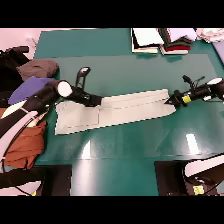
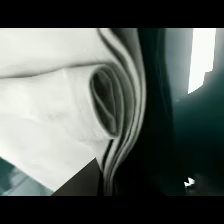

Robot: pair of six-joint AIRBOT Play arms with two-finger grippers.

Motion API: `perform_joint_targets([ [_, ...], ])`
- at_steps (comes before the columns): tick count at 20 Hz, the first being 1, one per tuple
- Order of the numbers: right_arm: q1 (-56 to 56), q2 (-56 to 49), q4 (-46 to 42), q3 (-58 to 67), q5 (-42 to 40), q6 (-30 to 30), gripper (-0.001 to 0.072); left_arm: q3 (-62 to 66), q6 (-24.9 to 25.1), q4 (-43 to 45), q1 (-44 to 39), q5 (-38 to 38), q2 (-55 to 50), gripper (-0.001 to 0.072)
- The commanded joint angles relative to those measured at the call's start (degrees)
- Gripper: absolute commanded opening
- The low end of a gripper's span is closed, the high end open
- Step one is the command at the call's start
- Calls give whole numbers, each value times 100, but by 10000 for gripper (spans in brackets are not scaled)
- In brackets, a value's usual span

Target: Fold the shirts.

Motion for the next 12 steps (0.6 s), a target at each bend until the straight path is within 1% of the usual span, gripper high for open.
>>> perform_joint_targets([
  [1,356,304,234,516,219,-13,14,337,-103,-365,-299,369,-577,24],
  [4,658,988,243,1113,516,356,14,870,-94,-540,-411,361,-1228,24],
  [7,1130,1593,245,1707,603,697,14,1279,-90,-608,-562,367,-1749,24],
  [9,1554,1867,245,2057,610,960,14,1502,-28,-616,-678,404,-1976,24],
  [12,2166,2048,240,2509,608,1154,14,1738,9,-640,-800,442,-2170,24],
])
